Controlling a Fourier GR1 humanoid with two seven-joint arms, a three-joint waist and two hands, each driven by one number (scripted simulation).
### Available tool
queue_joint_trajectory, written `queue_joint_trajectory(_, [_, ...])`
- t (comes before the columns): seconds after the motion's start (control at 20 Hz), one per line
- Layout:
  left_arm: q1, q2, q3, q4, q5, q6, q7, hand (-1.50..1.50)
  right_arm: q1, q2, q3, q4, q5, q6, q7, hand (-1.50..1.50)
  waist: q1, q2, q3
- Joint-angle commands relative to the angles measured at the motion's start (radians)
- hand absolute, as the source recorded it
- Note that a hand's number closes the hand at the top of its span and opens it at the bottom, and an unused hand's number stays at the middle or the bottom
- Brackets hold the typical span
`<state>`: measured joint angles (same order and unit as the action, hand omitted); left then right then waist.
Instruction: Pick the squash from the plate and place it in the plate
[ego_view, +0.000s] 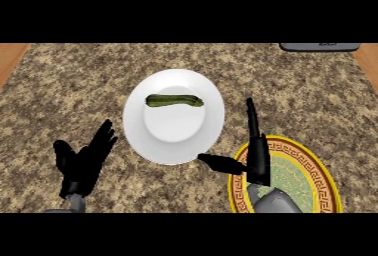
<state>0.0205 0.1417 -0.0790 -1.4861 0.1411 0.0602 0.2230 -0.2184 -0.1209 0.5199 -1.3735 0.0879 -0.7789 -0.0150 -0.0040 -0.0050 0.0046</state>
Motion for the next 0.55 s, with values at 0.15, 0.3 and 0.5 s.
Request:
queue_joint_trajectory(0.15, [-0.001,-0.027,0.003,0.103,-0.026,-0.007,-0.047,0.00,0.165,-0.092,0.091,-0.251,0.155,0.000,0.165,-1.50,-0.004,0.003,-0.005])
queue_joint_trajectory(0.3, [-0.011,-0.043,-0.018,0.050,-0.053,0.030,0.022,0.00,0.255,-0.059,0.111,-0.180,0.152,-0.002,0.040,-1.50,0.000,0.004,-0.005])
queue_joint_trajectory(0.5, [-0.002,-0.014,0.027,0.035,-0.014,-0.021,0.016,0.00,0.358,-0.072,0.147,-0.282,0.201,-0.008,0.050,-1.50,0.000,0.004,-0.005])
